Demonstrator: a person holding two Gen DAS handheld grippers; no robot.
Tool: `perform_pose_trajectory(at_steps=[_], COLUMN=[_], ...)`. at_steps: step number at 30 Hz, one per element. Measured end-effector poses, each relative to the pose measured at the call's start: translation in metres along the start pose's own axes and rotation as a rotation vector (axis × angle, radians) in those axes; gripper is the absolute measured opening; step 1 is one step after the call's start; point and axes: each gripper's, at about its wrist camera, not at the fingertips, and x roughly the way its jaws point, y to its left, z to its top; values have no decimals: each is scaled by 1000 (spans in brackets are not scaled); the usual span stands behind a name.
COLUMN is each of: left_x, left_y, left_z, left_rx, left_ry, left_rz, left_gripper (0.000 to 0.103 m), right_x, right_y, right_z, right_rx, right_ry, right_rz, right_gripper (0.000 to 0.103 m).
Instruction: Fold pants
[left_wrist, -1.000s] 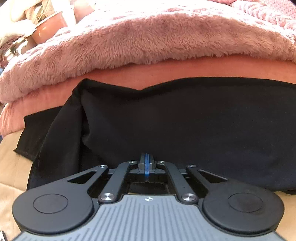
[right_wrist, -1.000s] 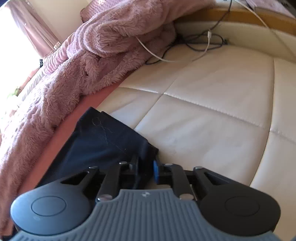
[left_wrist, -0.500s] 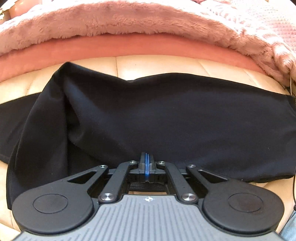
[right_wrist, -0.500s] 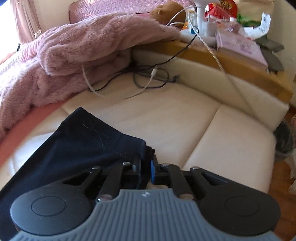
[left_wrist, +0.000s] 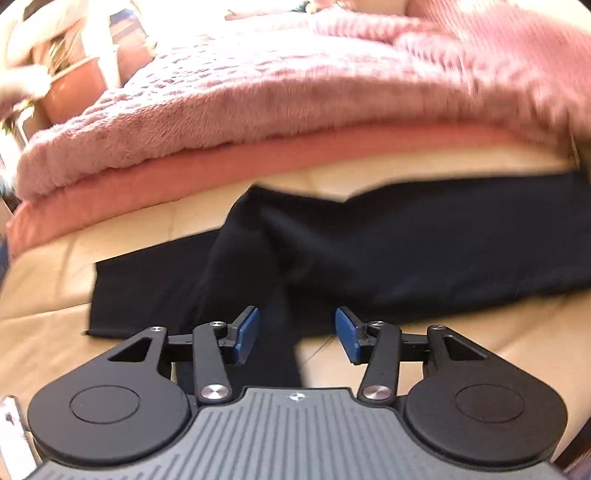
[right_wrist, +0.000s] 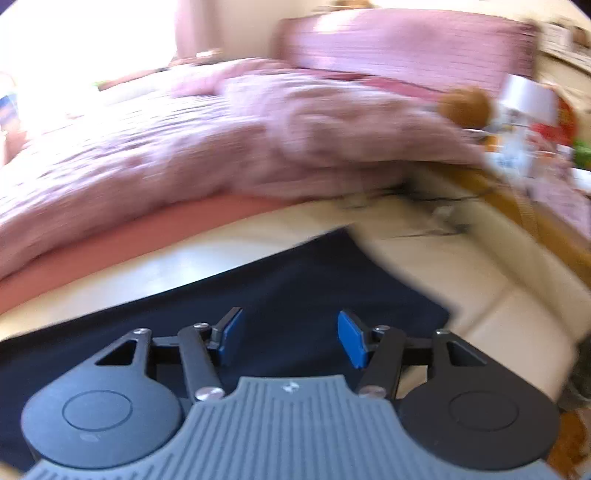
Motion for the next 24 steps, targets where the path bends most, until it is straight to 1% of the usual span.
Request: perform_pose_trajectory(at_steps=[3,5,8,10,14,16,18,20,21,22,23,24], left_x=[0,-2,0,3,14,21,25,30,32,34,35,36], left_y=[6,9,8,6,1,-1,-6,-5,-2,1,3,3], left_z=[-21,-33,-46,-53,-62,-64,-64,-64,-62,-60,-59,-57], left_rx=[26,40,82,119,158,169,178,154,116,83,55,46], left_ry=[-1,-13,-28,-36,-35,-28,-43,-40,-33,-27,-22,-17], left_rz=[32,47,57,59,71,53,55,42,6,-26,-45,-35], left_gripper=[67,69,71,75,75,74,72,64,48,26,17,2], right_x=[-13,-18,-18,-17,-16,-14,-11,-8,-7,-6,-4,-2], right_y=[46,74,110,126,141,143,141,141,141,141,140,139], right_z=[-25,-42,-65,-77,-89,-93,-95,-96,-97,-97,-98,-97], right_rx=[-84,-148,-225,-267,-312,-324,-322,-318,-317,-316,-317,-318], right_ry=[14,31,80,107,145,158,170,178,181,184,188,191], right_rz=[136,211,268,281,273,258,243,229,225,222,218,216], right_gripper=[54,54,51,50,50,50,50,50,50,50,50,50])
